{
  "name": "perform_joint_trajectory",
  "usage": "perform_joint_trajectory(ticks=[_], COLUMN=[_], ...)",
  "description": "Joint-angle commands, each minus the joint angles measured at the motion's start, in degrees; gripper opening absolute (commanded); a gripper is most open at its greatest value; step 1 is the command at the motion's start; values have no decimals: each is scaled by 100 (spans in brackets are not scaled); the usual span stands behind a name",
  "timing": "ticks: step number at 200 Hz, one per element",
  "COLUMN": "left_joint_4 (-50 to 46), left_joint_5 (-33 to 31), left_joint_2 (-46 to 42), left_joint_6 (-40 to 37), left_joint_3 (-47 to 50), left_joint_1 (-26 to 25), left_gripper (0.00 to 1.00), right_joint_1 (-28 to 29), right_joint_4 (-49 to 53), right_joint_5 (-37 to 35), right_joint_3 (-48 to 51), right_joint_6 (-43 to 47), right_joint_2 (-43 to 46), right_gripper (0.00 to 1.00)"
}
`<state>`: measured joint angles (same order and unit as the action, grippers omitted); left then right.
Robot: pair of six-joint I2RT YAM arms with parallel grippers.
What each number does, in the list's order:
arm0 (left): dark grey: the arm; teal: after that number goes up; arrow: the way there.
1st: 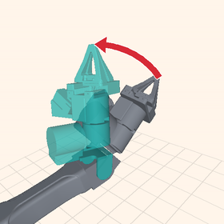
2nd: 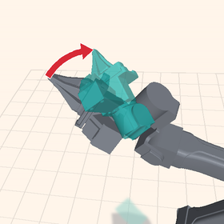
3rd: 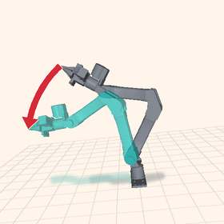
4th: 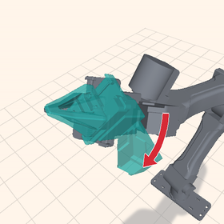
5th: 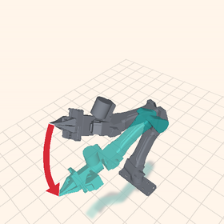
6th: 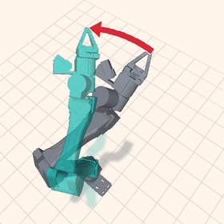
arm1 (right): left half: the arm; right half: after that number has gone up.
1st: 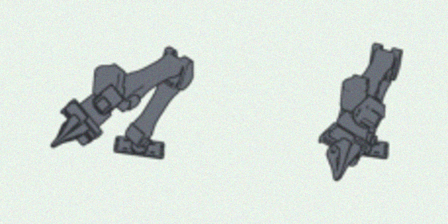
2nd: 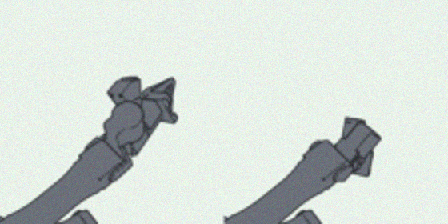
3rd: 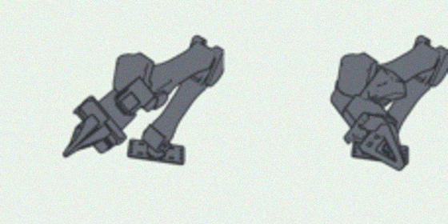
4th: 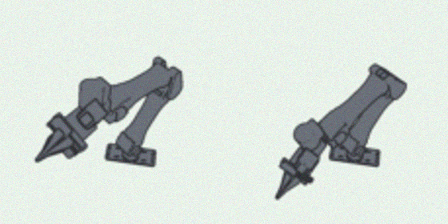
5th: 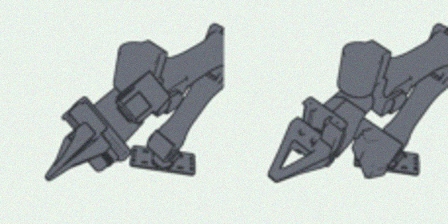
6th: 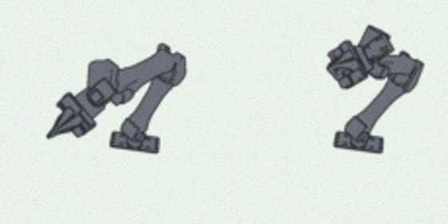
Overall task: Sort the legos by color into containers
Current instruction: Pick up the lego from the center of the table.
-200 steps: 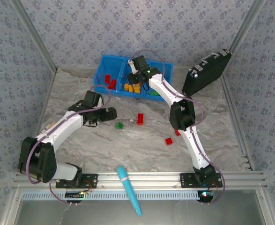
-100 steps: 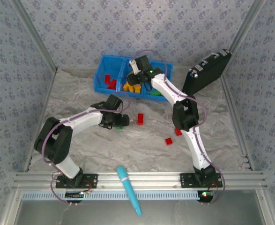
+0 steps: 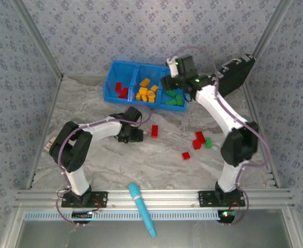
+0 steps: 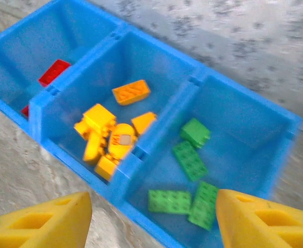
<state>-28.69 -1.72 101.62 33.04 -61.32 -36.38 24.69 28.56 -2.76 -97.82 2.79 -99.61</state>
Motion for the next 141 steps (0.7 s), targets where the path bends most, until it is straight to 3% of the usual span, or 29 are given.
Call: perform_joint_trajectory(ticks=[1, 24, 43, 99, 141], left_joint_4=[31, -123, -295, -873, -1418], left_joint_5=[29, 162, 299, 26, 99], left_joint_2=[246, 420, 511, 550, 625], left_joint_6=[-177, -309, -425, -725, -888], left_joint_3=[-182, -300, -336, -1125, -2362], left_joint_1=[0, -1, -1, 0, -18], left_gripper=[63, 48, 41, 32, 29], right_joint_1=[-86, -196, -467, -1941, -2531], right_joint_4=[286, 782, 1230, 1451, 966], right_joint_5=[-595, -711, -435, 812, 980], right_joint_3=[600, 1412, 2113, 4626, 5563], right_joint_6=[-95, -393, -927, -2815, -2822], right_joint_2=[881, 1808, 2490, 3699, 3718], right_gripper=[66, 69, 79, 79, 79])
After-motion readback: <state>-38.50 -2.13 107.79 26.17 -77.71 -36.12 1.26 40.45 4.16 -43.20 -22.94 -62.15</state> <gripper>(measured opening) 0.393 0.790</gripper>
